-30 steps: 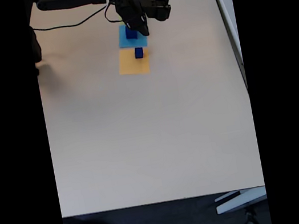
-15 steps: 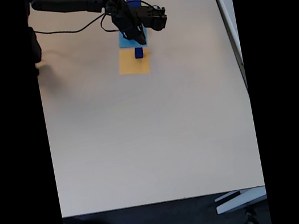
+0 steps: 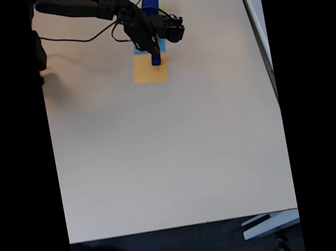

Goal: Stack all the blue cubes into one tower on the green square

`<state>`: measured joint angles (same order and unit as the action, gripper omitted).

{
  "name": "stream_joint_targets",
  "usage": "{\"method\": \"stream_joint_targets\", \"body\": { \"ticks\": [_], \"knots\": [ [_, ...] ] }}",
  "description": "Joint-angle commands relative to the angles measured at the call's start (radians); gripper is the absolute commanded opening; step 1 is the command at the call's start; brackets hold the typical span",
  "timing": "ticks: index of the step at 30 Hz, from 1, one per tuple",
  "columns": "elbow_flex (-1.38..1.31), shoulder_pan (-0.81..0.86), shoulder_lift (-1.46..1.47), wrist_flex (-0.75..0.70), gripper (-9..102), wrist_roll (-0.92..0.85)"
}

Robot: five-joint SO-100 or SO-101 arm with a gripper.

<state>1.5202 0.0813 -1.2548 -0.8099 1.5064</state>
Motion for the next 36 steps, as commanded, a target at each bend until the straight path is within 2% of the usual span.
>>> {"method": "stream_joint_targets", "body": {
  "ticks": [1, 36],
  "knots": [
    [-0.008, 0.014, -0.12, 0.017, 0, -0.002],
    [0.009, 0.018, -0.109, 0.017, 0, -0.008]
  ]
}}
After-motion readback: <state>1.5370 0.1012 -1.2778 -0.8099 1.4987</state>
